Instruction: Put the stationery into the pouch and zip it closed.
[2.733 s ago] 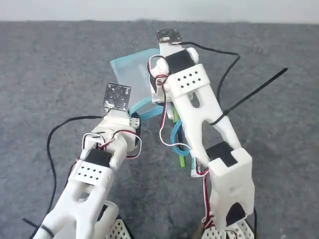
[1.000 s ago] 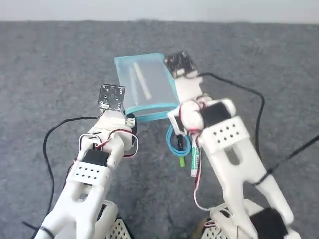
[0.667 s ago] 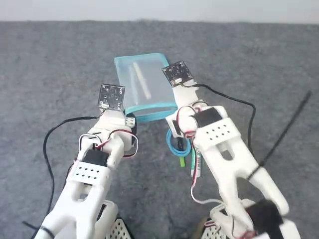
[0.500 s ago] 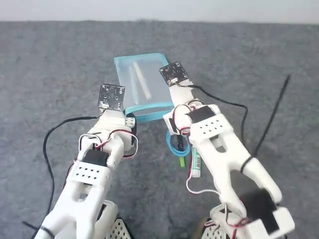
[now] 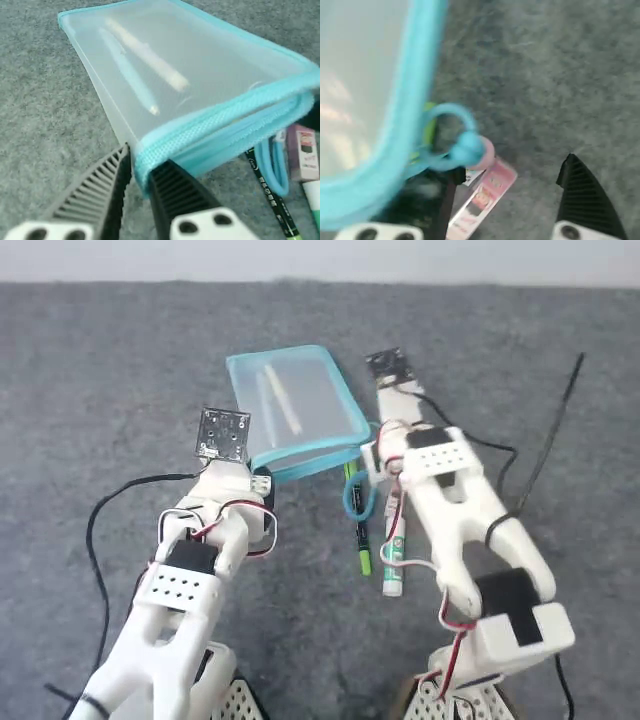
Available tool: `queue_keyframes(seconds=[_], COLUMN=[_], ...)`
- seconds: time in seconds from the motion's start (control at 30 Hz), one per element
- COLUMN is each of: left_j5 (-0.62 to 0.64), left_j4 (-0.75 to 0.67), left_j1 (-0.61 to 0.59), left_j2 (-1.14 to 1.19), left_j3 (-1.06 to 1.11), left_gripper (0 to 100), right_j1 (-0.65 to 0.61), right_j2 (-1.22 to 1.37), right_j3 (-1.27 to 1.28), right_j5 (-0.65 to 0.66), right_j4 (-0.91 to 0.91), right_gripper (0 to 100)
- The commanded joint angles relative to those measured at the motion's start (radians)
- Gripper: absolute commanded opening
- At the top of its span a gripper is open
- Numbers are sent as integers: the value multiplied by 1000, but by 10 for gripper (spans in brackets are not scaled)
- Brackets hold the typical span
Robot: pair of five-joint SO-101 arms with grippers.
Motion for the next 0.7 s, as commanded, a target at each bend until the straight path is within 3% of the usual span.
queue_keyframes(seconds=[0.0,0.27,0.53,0.67], left_j5=[3,3,2,2], left_j4=[-12,-12,2,2], left_j1=[2,2,-2,2], left_j2=[-3,-3,-5,-3], left_j3=[-24,-22,-18,-18], left_gripper=[11,11,11,11], right_j1=[71,128,165,183], right_j2=[-19,-12,-22,-13], right_j3=[-152,-396,-425,-404], right_j5=[80,147,140,138], right_j4=[67,312,378,495], right_gripper=[285,285,288,288])
